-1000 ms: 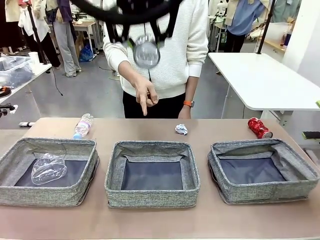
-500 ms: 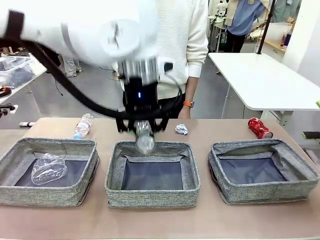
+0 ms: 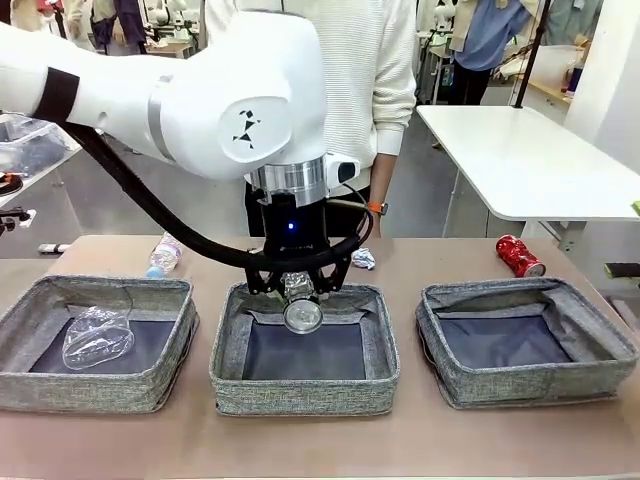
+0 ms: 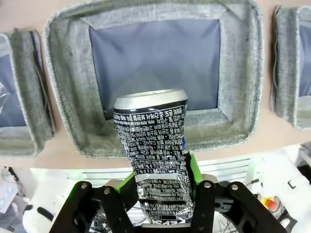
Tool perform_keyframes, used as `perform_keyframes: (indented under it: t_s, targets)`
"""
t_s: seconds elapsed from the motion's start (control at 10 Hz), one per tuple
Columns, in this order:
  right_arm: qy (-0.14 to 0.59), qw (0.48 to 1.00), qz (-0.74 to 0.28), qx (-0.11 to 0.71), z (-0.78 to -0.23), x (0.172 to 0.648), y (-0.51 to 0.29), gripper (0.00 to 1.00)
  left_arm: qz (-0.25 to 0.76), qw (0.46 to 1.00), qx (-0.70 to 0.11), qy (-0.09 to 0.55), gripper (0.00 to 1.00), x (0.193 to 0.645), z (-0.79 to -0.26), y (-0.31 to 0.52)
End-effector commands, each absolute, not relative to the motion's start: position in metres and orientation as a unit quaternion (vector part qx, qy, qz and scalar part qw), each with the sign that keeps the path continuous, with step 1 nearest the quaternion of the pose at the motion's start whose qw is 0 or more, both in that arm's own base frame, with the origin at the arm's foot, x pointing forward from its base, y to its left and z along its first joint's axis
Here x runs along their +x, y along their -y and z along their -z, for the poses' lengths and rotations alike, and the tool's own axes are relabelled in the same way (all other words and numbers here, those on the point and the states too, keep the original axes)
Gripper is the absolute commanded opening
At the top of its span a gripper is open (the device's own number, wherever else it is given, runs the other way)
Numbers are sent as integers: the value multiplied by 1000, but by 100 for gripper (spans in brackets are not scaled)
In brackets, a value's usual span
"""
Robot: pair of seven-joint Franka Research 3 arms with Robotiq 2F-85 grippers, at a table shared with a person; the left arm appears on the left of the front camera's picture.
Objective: Sort the waste into the appropriate baskets.
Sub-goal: Place the picked waste into the Fabric basket indicated by the person.
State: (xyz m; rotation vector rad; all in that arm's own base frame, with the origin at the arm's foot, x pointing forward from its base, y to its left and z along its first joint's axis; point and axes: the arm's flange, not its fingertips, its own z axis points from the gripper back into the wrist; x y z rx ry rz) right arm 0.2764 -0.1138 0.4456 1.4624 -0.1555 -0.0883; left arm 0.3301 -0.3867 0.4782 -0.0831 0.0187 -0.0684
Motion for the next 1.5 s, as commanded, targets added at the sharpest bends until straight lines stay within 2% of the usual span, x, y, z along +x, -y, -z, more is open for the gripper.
perform_keyframes:
  t_s: [0.0,0.1,0.3,1.1,1.3,1.4]
  targets:
    - [69,732,49,676,-452,277,113,100,38,998,-51,6,37,330,-482,381]
    - [69,732,49,676,-452,277,113,100,38,998,-54,15,89,331,-482,381]
    - [69,732,49,676,-452,277,113,100,37,997,-57,19,100,331,-484,381]
    - [69,732,49,676,-452,277,113,100,46,996,-76,16,100,332,-496,373]
    - [69,732,49,676,-452,277,113,100,122,977,-170,-31,100,344,-524,325]
    - [69,732,49,676,-452,277,113,100,186,942,-268,-78,100,359,-524,287]
